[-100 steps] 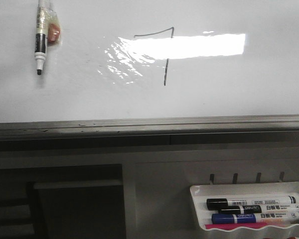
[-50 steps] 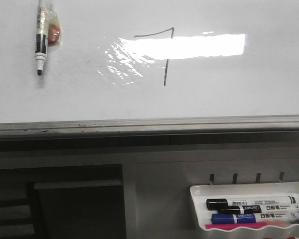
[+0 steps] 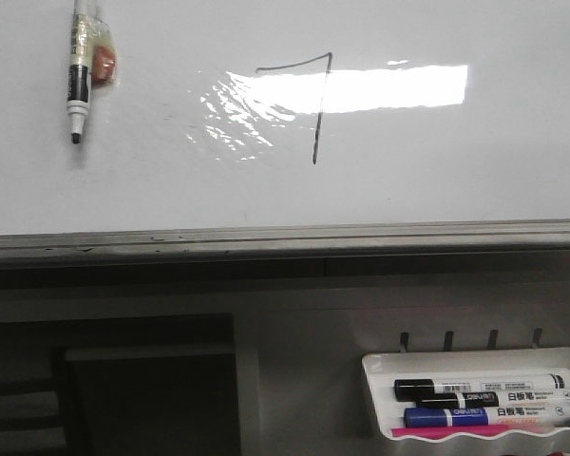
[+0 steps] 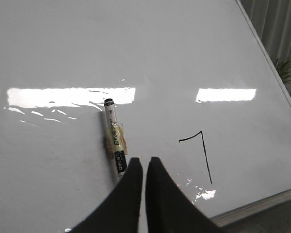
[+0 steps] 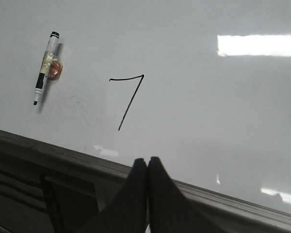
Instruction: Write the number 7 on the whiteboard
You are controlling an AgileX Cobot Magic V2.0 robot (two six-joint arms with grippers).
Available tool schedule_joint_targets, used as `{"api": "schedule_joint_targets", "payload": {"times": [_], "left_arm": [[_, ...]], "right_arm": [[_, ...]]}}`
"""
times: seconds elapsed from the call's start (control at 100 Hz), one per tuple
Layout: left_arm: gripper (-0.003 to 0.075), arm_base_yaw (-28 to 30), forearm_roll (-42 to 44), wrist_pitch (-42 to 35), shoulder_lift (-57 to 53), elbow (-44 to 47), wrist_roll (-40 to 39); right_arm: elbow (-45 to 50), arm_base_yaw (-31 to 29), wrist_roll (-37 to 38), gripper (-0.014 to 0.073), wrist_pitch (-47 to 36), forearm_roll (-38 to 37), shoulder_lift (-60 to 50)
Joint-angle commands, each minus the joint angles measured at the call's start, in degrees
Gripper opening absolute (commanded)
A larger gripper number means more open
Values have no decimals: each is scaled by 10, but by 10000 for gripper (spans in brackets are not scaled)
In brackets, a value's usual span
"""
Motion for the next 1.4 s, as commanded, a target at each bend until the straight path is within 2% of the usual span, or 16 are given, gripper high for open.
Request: {"api": "schedule_joint_targets", "payload": {"times": [0.0,0.87,1.0,1.07,1.12,1.27,1.39], "left_arm": [[-20,1,-6,-33,5,-15,0],[-20,1,-2,-45,5,-14,0],[-20,9,134,-21,11,-13,-33],[-20,31,227,-21,14,-5,-105],[-20,62,280,-27,16,6,-168],[-20,167,389,-46,15,41,-288],[-20,209,456,-44,-8,70,-346]], "right_arm": [[-12,-3,-6,-64,-23,25,4],[-12,-3,-6,-64,-23,25,4],[-12,-3,-6,-64,-23,25,4],[-12,-3,-6,-64,-23,25,4],[-12,-3,-6,-64,-23,25,4],[-12,-3,-6,-64,-23,25,4],[-12,-3,-6,-64,-23,25,4]]}}
